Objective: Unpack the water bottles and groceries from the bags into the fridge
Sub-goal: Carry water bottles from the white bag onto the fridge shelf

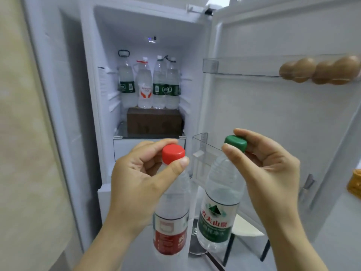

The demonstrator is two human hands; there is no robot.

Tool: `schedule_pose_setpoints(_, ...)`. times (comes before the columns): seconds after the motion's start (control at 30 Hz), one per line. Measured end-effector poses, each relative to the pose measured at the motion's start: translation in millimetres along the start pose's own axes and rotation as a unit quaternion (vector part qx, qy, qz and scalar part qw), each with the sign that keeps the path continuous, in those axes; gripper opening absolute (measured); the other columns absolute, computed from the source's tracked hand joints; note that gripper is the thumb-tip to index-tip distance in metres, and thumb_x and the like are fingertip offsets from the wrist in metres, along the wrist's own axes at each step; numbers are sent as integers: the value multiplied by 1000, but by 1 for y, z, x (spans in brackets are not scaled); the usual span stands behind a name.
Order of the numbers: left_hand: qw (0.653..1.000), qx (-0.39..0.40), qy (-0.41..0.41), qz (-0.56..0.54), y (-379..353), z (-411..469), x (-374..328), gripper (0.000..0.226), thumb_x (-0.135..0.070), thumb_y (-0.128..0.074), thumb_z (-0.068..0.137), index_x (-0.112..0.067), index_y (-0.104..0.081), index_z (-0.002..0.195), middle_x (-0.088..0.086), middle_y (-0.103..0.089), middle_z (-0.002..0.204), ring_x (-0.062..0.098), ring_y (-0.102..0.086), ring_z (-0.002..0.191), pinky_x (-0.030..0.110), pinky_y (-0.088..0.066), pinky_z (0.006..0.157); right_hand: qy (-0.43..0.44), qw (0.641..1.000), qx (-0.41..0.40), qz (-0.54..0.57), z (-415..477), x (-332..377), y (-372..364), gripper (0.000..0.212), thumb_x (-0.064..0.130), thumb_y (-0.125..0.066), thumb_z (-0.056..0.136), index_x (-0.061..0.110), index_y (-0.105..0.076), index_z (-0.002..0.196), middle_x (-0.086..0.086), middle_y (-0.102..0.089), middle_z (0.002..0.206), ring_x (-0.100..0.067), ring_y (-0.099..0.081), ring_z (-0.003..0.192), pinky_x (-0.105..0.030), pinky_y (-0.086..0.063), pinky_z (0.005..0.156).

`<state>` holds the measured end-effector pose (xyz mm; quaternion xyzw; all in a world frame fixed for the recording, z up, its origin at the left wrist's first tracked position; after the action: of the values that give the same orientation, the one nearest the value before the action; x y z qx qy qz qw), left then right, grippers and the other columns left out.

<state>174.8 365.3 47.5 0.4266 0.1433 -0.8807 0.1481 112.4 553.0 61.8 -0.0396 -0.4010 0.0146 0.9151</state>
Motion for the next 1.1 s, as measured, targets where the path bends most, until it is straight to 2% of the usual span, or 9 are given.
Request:
schedule_pose_setpoints(0.1, 1000, 12, -15, 25, 23, 26, 8, 31, -31, -81, 62, -33, -75, 93, 0, -70, 89, 15, -68, 85, 22, -52, 78, 11, 1000, 6, -3, 13, -7, -35, 36, 29, -78, 66, 22, -72, 100, 7, -76, 88, -12, -73, 84, -23, -56, 80)
schedule_pose_setpoints(0.27, 999, 17, -14, 44, 56, 66, 21, 30, -24, -83, 65, -25, -75, 94, 2, -69, 87, 15, -68, 83, 21, -52, 78, 14, 1000, 14, 1, 34, -21, -81, 36, 31, -78, 65, 23, -72, 99, 8, -76, 87, -10, -73, 83, -24, -56, 80)
schedule_pose_setpoints(0.5, 999, -16, -16, 47, 83, 115, 44, 29, -25, -78, 63, -23, -75, 92, 4, -73, 89, 17, -69, 82, 19, -53, 78, 18, 999, 30, 8, 67, -49, -130, 33, 27, -79, 65, 25, -72, 97, 11, -76, 85, -8, -72, 82, -19, -55, 78)
schedule_pose_setpoints(0.73, 997, -38, -22, 62, 84, 171, 74, 25, -13, -79, 70, -20, -75, 94, 5, -73, 89, 15, -69, 81, 18, -53, 77, 25, 998, 44, 30, 117, -87, -164, 33, 32, -78, 65, 27, -72, 97, 12, -76, 85, -7, -72, 83, -22, -54, 80)
schedule_pose_setpoints(1.1, 993, -81, -44, 74, 73, 254, 119, 24, -15, -79, 70, -23, -75, 93, 2, -74, 90, 14, -70, 82, 18, -53, 76, 35, 994, 63, 82, 199, -147, -205, 31, 22, -80, 67, 21, -72, 97, 12, -76, 83, -3, -72, 77, -16, -55, 70)
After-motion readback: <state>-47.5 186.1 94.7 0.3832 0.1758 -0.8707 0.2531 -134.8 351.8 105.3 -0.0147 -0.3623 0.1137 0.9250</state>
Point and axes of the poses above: each hand's wrist, its own z-axis towards the middle knuckle, its own y-axis out of the back of the hand, x = y × z, the point moved 4 cm from there along z, towards the middle knuckle
